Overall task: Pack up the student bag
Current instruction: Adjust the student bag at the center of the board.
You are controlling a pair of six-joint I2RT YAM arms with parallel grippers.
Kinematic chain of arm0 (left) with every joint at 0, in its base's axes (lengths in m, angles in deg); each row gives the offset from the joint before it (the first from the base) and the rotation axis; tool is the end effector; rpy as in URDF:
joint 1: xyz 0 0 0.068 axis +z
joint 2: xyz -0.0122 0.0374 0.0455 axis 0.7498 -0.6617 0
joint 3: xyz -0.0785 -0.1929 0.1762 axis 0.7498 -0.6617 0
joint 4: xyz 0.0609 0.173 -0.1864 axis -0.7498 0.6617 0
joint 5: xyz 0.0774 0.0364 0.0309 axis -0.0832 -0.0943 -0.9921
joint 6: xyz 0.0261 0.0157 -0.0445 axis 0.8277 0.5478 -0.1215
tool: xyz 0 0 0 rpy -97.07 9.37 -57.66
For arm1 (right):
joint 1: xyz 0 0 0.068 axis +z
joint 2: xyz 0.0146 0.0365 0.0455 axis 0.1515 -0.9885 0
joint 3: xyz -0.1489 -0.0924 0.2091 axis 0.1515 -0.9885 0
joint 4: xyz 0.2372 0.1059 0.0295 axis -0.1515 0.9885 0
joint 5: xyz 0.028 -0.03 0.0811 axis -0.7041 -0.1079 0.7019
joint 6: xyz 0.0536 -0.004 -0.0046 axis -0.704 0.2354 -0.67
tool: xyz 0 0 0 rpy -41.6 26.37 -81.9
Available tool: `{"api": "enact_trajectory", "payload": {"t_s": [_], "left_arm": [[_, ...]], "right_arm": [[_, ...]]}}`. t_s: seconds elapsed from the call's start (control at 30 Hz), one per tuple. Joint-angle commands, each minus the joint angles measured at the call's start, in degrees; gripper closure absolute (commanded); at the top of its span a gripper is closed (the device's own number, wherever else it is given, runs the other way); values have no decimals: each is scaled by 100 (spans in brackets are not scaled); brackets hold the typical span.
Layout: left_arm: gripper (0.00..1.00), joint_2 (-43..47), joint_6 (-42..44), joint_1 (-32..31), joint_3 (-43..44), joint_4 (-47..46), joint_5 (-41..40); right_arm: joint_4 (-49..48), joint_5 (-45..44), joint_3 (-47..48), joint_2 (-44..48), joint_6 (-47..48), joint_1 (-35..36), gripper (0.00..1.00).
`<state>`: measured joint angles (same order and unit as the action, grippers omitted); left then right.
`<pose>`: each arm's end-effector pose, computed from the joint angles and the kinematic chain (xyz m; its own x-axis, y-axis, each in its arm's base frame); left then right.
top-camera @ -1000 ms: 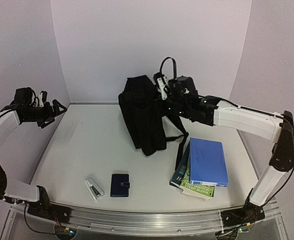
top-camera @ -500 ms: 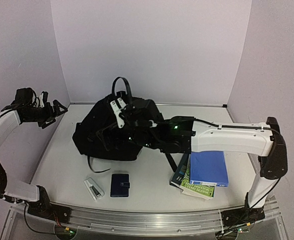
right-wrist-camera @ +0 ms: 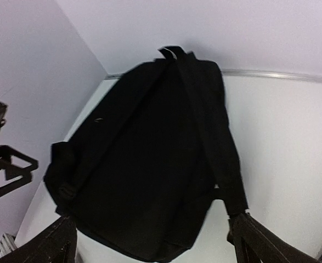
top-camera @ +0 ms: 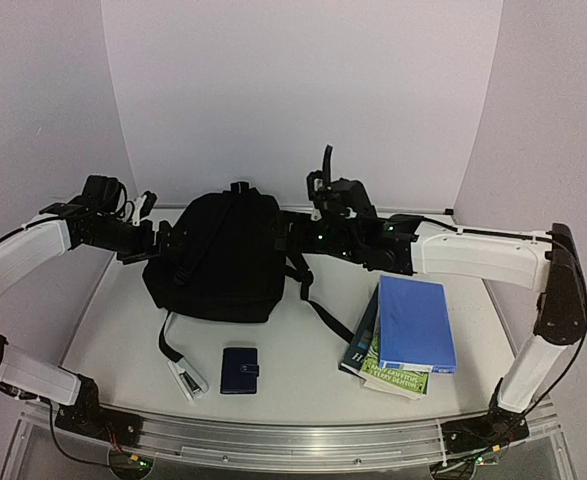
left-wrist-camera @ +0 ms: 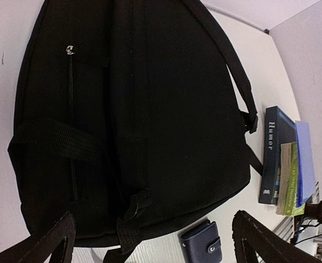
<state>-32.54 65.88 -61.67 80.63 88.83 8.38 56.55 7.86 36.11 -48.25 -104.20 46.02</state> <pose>0.2625 -0.0756 0.2906 -0.8088 -0.0207 -0.5877 0.2946 0.8507 -0.4354 0.2484 0.3384 0.3061 -0.5579 0.1077 -0.8229 -0.4637 0.7819 0.4167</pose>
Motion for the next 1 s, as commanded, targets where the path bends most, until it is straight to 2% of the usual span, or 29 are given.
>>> {"api": "enact_trajectory", "payload": {"t_s": [0.0,0.2,0.3,0.43,0.53,0.63,0.77,0.83,0.93,0.97], "left_arm": [[0,-668,337,-380,803,430,-918],[0,-1495,399,-534,1436,783,-1526],[0,-1851,488,-680,1729,954,-1959],[0,-2166,568,-921,1881,915,-2088],[6,-2380,650,-1069,1935,889,-2090],[21,-2570,640,-1093,2004,978,-2168],[52,-2640,597,-1092,1965,956,-2194],[67,-2630,584,-1091,1960,964,-2179],[92,-2484,514,-1091,1973,967,-2181],[94,-2360,473,-1090,1984,954,-2189]], "right_arm": [[-180,819,-152,-305,-765,7,3],[-600,1465,-321,-814,-1097,7,10],[-759,1718,-305,-1152,-1230,8,12],[-853,1823,-254,-1491,-1334,26,11],[-916,1782,-228,-1617,-1341,37,20],[-950,1716,-170,-1708,-1361,35,32],[-1006,1697,-91,-1898,-1444,31,43],[-1015,1616,-58,-1961,-1484,31,55],[-1004,1337,-104,-1922,-1506,26,79],[-993,1229,-145,-1858,-1494,13,87]]}}
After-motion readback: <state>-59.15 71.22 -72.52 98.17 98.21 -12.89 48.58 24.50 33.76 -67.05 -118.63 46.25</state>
